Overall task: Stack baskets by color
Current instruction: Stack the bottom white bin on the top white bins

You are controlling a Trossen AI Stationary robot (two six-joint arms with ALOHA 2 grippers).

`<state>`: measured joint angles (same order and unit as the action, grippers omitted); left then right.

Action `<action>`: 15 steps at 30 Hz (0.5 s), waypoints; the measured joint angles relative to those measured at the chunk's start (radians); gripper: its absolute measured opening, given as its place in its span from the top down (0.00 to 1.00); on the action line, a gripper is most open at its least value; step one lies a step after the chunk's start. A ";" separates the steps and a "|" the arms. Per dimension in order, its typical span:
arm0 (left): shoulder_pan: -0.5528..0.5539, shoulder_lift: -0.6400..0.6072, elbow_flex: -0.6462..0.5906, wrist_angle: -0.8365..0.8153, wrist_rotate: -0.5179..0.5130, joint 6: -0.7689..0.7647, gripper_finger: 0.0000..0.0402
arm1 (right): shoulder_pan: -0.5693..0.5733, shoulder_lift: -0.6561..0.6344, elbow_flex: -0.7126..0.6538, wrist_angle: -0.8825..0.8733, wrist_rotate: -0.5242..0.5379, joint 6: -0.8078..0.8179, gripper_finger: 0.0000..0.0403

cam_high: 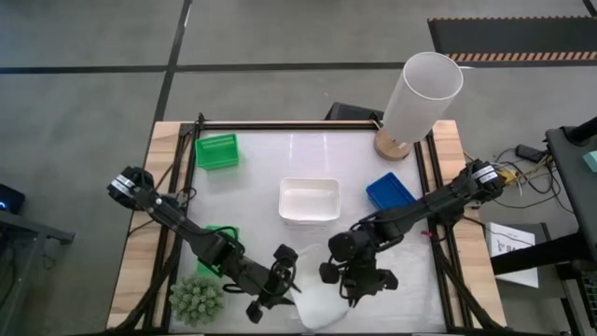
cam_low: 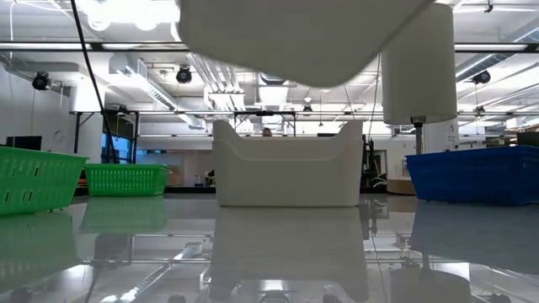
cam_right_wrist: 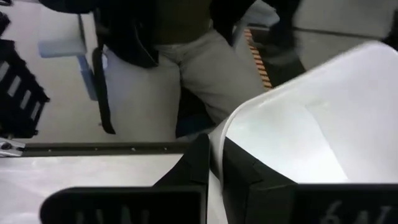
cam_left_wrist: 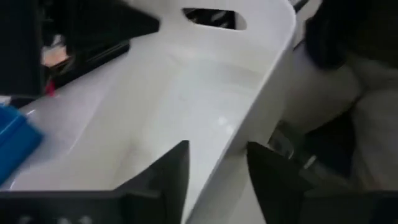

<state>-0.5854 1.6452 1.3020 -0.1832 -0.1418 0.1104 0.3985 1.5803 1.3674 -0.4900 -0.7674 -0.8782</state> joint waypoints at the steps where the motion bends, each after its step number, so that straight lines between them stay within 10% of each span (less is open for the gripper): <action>1: 0.000 -0.006 0.001 -0.026 -0.018 0.003 0.62 | -0.001 0.000 0.000 0.000 0.013 0.006 0.98; 15: -0.002 -0.202 0.001 -0.399 -0.244 0.054 0.50 | -0.010 -0.040 0.000 -0.050 0.378 0.202 0.98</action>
<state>-0.5869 1.4433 1.3029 -0.5822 -0.3857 0.1642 0.3886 1.5401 1.3678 -0.5399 -0.3894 -0.6759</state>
